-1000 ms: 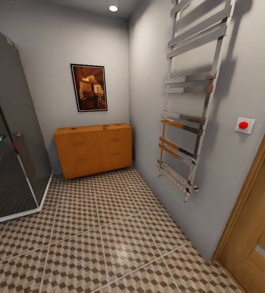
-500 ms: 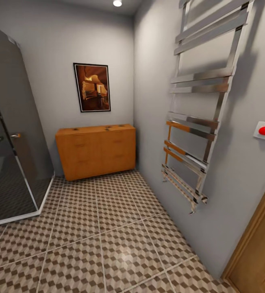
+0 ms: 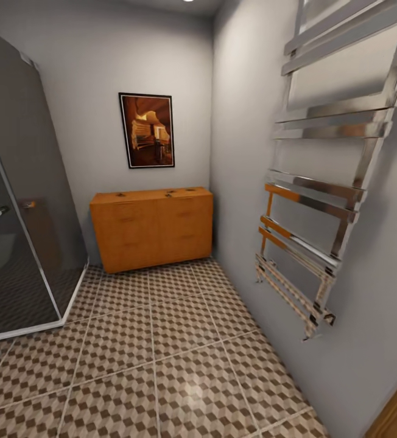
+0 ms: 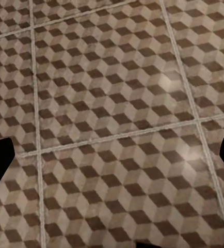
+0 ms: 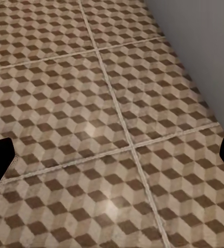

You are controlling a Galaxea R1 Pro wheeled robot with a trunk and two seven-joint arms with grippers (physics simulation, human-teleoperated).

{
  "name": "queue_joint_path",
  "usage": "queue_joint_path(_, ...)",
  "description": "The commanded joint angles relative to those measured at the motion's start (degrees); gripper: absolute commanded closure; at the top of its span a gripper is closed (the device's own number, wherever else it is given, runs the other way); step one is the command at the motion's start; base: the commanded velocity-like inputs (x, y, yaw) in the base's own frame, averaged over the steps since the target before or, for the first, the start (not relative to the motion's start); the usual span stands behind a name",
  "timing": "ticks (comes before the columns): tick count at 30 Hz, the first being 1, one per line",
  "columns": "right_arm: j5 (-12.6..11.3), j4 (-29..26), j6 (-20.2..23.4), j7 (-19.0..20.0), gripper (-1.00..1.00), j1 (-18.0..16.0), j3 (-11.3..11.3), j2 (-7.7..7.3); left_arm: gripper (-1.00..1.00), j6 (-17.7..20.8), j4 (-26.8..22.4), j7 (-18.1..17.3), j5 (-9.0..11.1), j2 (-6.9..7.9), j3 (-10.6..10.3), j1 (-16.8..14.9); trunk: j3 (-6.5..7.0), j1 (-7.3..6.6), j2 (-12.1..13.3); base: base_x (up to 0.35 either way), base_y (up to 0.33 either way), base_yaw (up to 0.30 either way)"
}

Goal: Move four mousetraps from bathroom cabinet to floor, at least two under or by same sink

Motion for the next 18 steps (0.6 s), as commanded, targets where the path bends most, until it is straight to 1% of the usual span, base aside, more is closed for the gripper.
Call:
queue_joint_path(1,0.2,0.0,-0.1,-0.2,-1.00,0.0,0.0,0.02,-1.00,-0.2,0.1,0.1,0.0,0.00,0.0,0.0,-0.06,0.02,0.0,0.260,0.000,0.199)
queue_joint_path(18,0.2,0.1,-0.1,-0.2,-1.00,0.0,0.1,0.02,-1.00,-0.2,0.1,0.1,0.0,0.00,0.0,0.0,-0.06,0.02,0.0,0.260,0.000,0.208)
